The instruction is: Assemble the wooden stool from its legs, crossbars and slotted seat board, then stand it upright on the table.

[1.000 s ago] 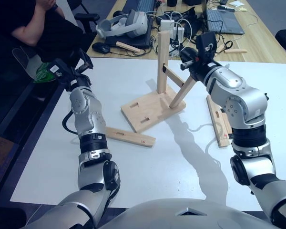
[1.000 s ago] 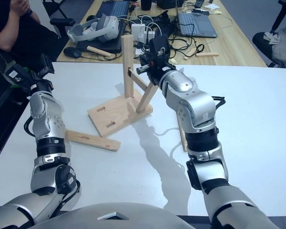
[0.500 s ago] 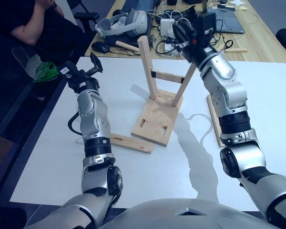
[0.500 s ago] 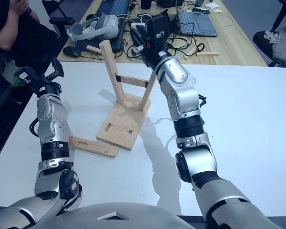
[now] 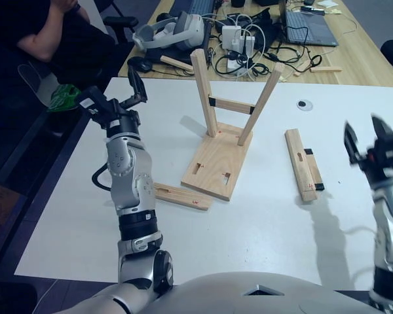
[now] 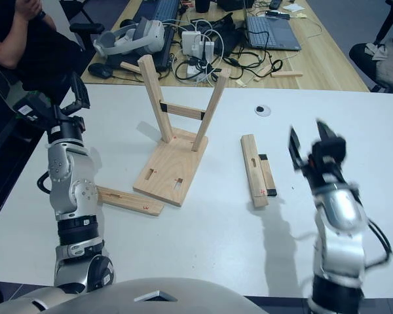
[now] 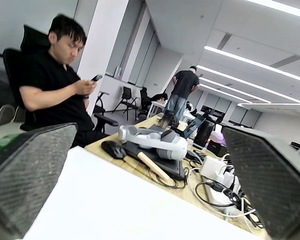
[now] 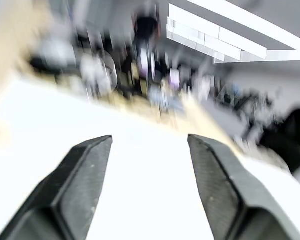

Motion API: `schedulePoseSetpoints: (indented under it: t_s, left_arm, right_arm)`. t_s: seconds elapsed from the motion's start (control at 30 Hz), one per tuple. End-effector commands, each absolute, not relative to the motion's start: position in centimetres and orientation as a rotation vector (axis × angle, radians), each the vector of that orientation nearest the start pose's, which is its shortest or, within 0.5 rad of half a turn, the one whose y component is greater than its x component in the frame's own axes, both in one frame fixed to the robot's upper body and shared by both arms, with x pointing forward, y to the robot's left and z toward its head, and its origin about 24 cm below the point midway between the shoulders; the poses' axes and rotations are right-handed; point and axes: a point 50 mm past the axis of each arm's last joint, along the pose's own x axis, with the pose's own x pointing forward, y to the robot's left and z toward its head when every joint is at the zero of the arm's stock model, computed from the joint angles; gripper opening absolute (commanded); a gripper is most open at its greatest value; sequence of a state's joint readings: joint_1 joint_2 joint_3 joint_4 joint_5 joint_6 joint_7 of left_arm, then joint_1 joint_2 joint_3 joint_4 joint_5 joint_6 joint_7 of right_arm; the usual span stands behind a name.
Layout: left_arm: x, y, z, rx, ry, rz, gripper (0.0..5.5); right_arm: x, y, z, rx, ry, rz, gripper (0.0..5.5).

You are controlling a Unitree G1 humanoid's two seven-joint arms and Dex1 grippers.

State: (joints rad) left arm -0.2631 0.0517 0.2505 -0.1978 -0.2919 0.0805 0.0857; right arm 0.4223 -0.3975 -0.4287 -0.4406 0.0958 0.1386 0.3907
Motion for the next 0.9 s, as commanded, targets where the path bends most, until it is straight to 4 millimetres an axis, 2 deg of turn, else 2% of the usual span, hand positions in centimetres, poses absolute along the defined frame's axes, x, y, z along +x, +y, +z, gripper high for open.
schedulePoseSetpoints:
  t_s: [0.03, 0.1, 0.17, 0.23, 0.27, 0.37, 0.5, 0.77, 0.9]
  left_arm:
    - [27.3, 19.4, 15.4, -0.212, -0.381, 0.109, 5.4]
    - [27.0, 19.3, 15.3, -0.214, -0.369, 0.109, 5.4]
    - [26.9, 19.5, 15.3, -0.222, -0.353, 0.134, 5.4]
    - [27.0, 20.2, 15.2, -0.246, -0.331, 0.184, 5.4]
    - [27.1, 20.5, 15.2, -0.252, -0.323, 0.199, 5.4]
    - [27.2, 20.8, 15.4, -0.247, -0.315, 0.2, 5.4]
    - [27.5, 20.4, 15.6, -0.245, -0.31, 0.184, 5.4]
    - [28.0, 20.4, 16.2, -0.239, -0.32, 0.168, 5.4]
    - [28.3, 20.0, 16.4, -0.246, -0.324, 0.158, 5.4]
  right_arm:
    - [10.8, -31.2, 7.3, -0.454, 0.314, 0.055, 3.48]
    - [8.7, -32.0, 5.9, -0.424, 0.414, 0.064, 3.79]
    - [7.3, -31.9, 4.7, -0.352, 0.514, 0.095, 4.14]
    - [6.9, -30.9, 3.7, -0.241, 0.617, 0.169, 4.53]
    - [7.2, -30.4, 3.3, -0.194, 0.658, 0.18, 4.53]
    - [8.5, -29.9, 3.0, -0.151, 0.739, 0.15, 4.53]
    - [11.5, -29.4, 3.1, -0.159, 0.754, 0.051, 4.53]
    - [16.5, -26.2, 4.8, -0.185, 0.737, 0.078, 4.53]
    - [18.4, -24.4, 5.1, -0.164, 0.774, 0.088, 4.53]
